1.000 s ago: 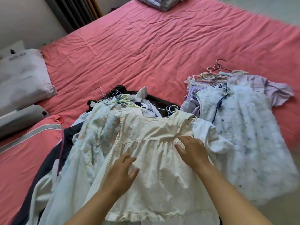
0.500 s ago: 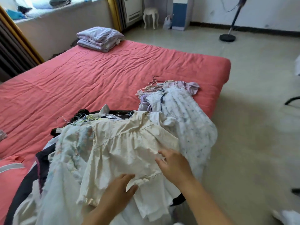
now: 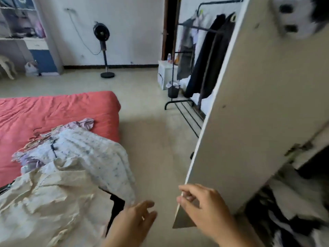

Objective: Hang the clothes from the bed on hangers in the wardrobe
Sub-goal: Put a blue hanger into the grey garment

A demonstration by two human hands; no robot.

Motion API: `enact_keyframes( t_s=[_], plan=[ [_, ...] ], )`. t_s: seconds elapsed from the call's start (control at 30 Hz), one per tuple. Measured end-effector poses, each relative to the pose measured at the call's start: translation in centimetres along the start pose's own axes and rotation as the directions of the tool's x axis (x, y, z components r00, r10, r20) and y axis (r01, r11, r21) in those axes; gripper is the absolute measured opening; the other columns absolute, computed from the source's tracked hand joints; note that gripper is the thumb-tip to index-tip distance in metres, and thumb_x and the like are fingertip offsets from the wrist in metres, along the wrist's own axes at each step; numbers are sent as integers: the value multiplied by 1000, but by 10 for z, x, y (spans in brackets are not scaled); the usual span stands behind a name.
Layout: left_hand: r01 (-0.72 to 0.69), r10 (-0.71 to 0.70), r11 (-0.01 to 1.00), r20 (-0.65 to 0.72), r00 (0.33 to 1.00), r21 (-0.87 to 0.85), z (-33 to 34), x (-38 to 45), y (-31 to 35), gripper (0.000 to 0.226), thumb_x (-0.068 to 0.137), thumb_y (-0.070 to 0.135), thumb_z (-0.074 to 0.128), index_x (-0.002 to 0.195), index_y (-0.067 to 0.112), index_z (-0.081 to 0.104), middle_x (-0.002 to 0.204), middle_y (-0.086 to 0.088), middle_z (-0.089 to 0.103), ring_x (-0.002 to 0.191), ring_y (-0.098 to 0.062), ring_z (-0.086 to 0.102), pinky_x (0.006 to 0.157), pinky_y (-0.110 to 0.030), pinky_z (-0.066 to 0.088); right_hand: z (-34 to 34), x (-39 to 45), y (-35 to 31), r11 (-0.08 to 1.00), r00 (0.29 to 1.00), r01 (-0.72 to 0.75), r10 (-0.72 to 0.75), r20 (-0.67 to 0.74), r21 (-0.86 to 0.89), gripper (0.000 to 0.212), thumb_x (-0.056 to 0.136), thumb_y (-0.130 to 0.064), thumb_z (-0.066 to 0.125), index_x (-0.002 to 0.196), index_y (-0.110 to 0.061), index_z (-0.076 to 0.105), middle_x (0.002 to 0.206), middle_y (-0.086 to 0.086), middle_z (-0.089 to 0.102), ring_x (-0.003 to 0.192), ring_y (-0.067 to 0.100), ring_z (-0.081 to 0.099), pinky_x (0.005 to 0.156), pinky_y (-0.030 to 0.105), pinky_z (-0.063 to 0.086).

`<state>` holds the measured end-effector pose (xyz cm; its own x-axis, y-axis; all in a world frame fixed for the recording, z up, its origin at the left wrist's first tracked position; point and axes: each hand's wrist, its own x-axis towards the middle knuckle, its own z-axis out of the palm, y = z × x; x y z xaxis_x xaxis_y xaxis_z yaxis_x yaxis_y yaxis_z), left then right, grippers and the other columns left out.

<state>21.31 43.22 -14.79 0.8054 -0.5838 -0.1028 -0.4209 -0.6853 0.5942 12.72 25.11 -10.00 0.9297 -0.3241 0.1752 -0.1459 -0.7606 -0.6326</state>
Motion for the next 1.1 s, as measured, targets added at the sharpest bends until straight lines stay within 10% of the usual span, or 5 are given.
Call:
enact_keyframes(
  t_s=[0.43,0.67,0.83,0.97,1.1],
  plan=[
    [-743,714,669,251,654,30,80,77,309,39,89,60,35,124,46,47,115,20,58,105,1,56,89,-19,44,-245,-128,118,871,696,-492,383,-608,-14,39,82,-38,65,121,-32,59,92,-21,59,90,3,57,77,17,46],
    [-900,863,420,357,357,-116,113,100,470,42,90,52,39,128,34,46,129,12,48,122,-8,45,99,-18,35,-365,-161,159,884,431,-467,225,-874,-3,30,70,-38,76,99,-36,70,82,-16,66,82,-13,56,71,-4,37],
    [-983,983,183,-19,183,19,89,92,589,71,62,76,22,124,51,46,122,31,44,117,14,40,90,-5,36,-452,-164,159,877,268,-461,-9,-963,-137,48,56,-86,45,102,-71,44,114,-35,50,91,-16,55,77,-3,37],
    [-985,928,-97,-344,-142,145,52,84,674,37,81,56,44,106,34,60,100,20,59,91,2,57,62,-21,54,-526,-156,150,857,196,-437,-206,-959,-273,42,67,-63,48,101,-43,63,95,-26,61,92,-9,55,77,2,39],
    [-962,862,-164,-442,-248,220,12,75,750,40,84,52,41,106,28,65,101,12,62,95,-9,58,68,-32,55,-581,-143,138,846,149,-421,-291,-945,-327,40,76,-52,57,109,-31,64,94,-21,60,88,-2,57,73,9,42]
  ],
)
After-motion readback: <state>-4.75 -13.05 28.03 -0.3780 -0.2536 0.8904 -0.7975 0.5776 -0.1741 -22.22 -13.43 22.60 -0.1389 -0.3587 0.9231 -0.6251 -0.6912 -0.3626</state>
